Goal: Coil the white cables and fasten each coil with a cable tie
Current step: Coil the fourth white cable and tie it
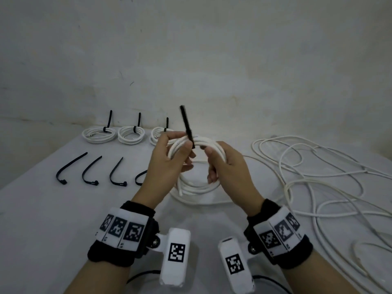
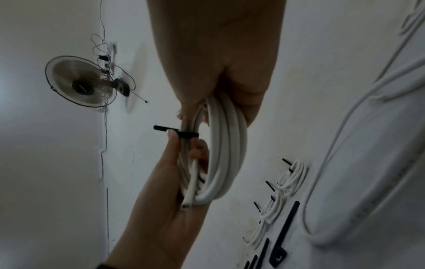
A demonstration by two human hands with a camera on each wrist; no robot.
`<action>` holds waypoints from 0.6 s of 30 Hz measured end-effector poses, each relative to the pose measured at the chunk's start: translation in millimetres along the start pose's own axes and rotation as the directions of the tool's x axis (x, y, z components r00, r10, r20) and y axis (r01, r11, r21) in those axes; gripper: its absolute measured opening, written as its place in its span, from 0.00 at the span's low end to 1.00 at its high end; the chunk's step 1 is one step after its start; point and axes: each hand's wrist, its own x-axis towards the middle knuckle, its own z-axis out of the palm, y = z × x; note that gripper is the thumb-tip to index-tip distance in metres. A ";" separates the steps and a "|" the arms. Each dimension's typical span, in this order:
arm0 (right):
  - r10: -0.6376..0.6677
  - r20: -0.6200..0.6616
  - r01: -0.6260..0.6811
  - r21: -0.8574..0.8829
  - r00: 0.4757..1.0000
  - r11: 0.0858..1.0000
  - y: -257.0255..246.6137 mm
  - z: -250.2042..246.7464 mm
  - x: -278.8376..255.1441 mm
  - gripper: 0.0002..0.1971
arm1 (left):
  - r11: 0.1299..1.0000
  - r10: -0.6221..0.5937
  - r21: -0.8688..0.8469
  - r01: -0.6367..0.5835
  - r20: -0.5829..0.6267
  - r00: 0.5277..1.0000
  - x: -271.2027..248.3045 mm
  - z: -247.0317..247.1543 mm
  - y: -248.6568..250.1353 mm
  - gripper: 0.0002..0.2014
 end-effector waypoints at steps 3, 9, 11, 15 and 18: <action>0.068 -0.102 -0.051 0.161 0.992 0.986 5.6 -7.2 11.6 0.15 | 0.988 -0.120 0.114 0.103 0.156 0.980 0.9 -3.4 -3.9 0.12; 0.131 0.015 -0.132 0.090 0.991 0.987 25.4 -20.5 17.4 0.23 | 0.915 -0.328 0.299 0.271 0.160 0.931 30.0 -3.7 -12.8 0.10; 0.178 -0.011 -0.177 0.053 0.984 0.983 38.7 -31.5 21.6 0.19 | 0.901 -0.389 0.255 0.351 0.116 0.914 47.6 -3.2 -17.3 0.09; 0.130 -0.027 -0.131 -0.352 0.991 0.927 76.2 -51.6 30.2 0.05 | 0.863 -0.456 0.254 0.437 0.020 0.890 99.4 1.1 -39.9 0.11; 0.247 0.028 -0.203 -0.481 0.969 0.853 97.4 -58.2 28.3 0.07 | 0.801 -0.536 0.284 0.526 -0.048 0.843 141.7 8.3 -68.5 0.16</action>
